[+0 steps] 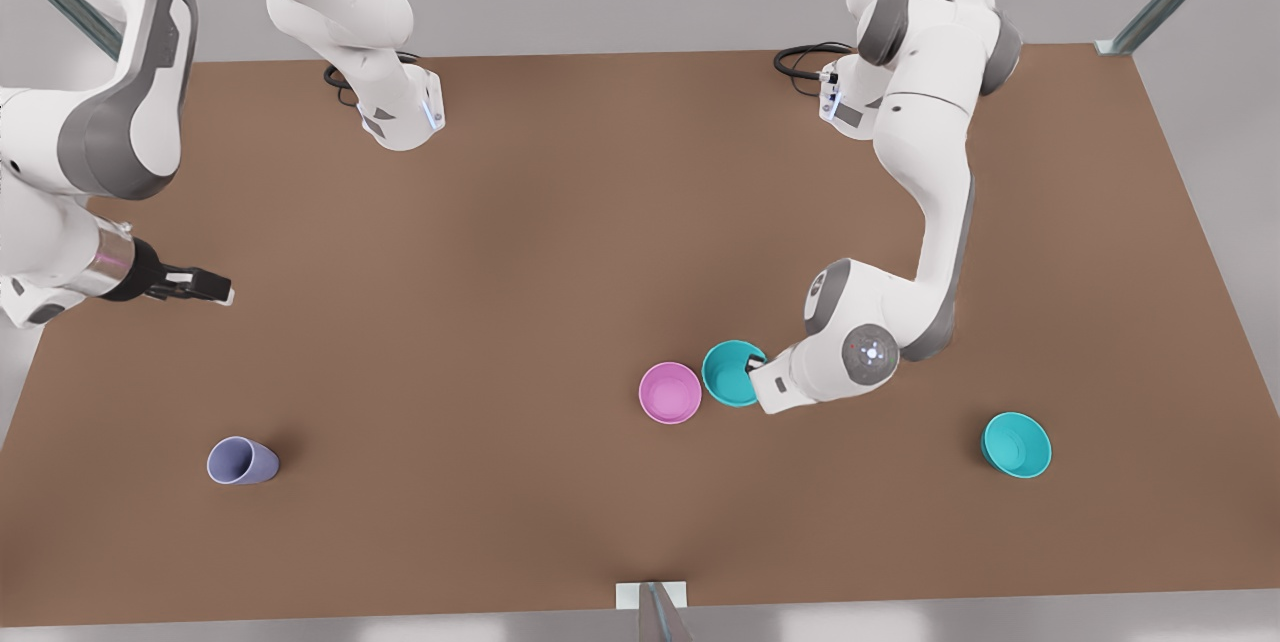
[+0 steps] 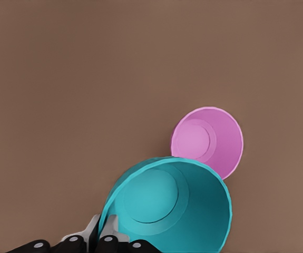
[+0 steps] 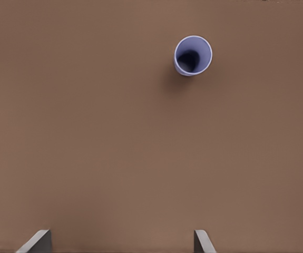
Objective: Stack the blue bowl on the pink bowl
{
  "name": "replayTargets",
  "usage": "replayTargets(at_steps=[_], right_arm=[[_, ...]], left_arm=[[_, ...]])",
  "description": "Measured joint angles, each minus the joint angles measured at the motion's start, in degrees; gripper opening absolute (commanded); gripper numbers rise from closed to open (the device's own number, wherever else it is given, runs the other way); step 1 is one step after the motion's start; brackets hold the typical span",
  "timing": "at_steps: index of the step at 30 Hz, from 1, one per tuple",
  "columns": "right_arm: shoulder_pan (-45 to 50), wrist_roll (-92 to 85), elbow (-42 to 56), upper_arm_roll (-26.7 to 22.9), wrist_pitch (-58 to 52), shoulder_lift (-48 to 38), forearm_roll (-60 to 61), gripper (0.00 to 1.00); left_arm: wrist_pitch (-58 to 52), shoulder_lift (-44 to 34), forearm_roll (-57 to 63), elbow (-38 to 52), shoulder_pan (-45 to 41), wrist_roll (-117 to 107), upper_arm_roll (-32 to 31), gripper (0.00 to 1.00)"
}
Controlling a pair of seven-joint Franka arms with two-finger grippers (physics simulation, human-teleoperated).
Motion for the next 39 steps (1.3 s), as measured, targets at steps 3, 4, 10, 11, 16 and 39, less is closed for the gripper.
replayTargets(at_steps=[3, 4, 10, 11, 16, 39], right_arm=[[0.16, -1.68, 0.08, 0.02, -0.11, 0.24, 0.2, 1.0], [0.16, -2.17, 0.09, 0.02, -0.13, 0.29, 0.25, 1.0], [0.28, -4.52, 0.18, 0.1, -0.22, 0.59, 0.42, 1.0], [0.3, -4.84, 0.18, 0.1, -0.23, 0.61, 0.44, 1.0], [0.36, -6.19, 0.18, 0.1, -0.25, 0.91, 0.48, 1.0], [0.91, -9.24, 0.78, 0.11, -0.34, 1.41, 0.36, 1.0]], left_arm=[[-1.29, 4.19, 0.04, 5.03, -3.37, -5.75, 0.06, 0.21], [-1.19, 4.86, 0.05, 5.56, -4.04, -7.63, 0.07, 0.21], [0.59, 8.38, 0.0, 8.4, -5.45, -17.4, -0.03, 0.21], [1.15, 8.74, -0.01, 8.53, -5.61, -18.81, -0.06, 0.21], [3.07, 9.14, -0.08, 8.61, -6.04, -24.98, -0.09, 0.21], [-16.47, -11.19, 4.71, 8.3, 4.58, -35.46, 0.27, 1.0]])
